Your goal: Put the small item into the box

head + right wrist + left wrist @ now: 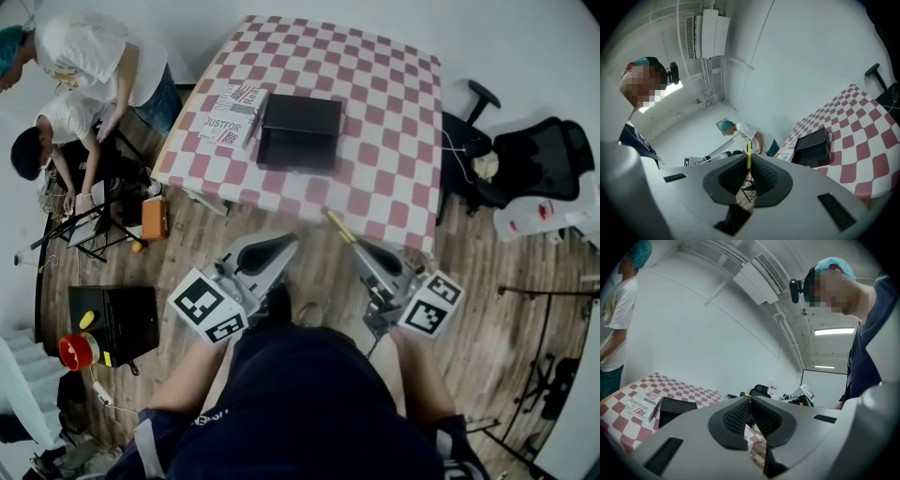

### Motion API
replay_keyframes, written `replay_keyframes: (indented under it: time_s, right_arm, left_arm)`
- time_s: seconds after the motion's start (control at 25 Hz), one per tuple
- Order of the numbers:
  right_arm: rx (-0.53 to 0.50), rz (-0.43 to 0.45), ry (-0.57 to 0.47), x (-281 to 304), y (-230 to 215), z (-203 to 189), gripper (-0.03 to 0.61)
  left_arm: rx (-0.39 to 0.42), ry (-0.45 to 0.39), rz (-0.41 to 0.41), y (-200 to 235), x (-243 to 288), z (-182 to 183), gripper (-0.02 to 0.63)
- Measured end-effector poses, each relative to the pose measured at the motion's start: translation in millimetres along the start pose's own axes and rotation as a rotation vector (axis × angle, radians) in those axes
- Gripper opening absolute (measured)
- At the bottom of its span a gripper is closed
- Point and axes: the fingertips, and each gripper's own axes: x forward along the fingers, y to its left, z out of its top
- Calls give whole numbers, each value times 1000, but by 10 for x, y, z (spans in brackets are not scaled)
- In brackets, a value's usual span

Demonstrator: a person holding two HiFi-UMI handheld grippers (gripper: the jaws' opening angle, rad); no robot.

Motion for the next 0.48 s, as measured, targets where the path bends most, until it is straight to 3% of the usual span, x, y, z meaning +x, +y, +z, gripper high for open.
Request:
replay_keyframes:
  time_s: [0.48]
  right_arm:
    - [26, -51, 43, 915, -616, 286, 35]
  left_arm:
    - [-61, 31, -22, 1125, 369, 98, 41]
